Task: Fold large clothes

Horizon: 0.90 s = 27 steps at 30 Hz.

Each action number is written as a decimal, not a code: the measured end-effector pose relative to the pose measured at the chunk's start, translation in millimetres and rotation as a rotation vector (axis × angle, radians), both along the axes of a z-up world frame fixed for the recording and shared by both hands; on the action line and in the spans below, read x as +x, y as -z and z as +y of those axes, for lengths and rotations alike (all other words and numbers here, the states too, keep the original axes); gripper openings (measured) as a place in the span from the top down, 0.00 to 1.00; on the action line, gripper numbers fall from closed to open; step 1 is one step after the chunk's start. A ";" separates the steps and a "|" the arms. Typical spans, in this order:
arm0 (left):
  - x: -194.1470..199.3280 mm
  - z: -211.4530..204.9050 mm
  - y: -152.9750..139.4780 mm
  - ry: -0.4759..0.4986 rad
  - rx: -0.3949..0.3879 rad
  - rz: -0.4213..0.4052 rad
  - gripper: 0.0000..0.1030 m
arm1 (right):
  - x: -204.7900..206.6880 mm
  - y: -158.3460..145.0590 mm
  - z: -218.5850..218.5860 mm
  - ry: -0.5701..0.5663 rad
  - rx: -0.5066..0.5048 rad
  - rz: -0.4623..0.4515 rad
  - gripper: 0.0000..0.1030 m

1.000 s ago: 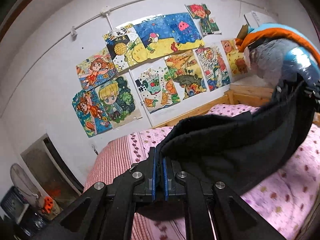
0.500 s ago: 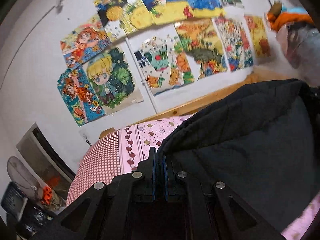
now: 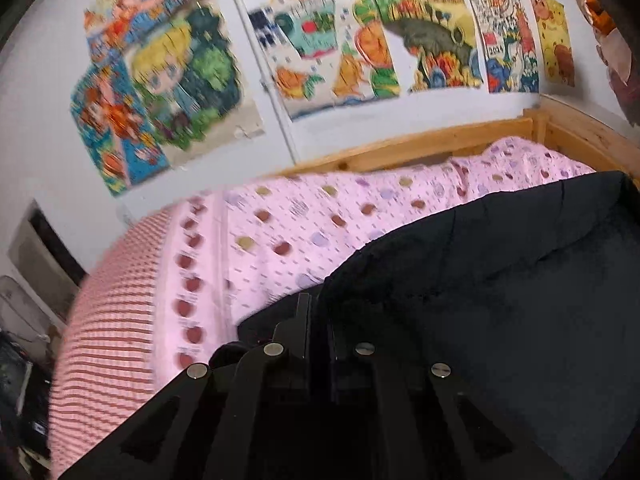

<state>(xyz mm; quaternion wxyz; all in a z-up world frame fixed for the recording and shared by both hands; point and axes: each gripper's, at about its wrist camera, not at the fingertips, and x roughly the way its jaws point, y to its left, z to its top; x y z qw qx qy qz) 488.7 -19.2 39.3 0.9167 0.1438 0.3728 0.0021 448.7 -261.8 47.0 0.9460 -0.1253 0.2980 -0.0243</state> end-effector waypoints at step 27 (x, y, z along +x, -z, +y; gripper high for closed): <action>-87.2 -11.1 4.2 0.379 -0.269 0.077 0.06 | -51.2 23.1 -27.2 -0.226 0.345 0.162 0.29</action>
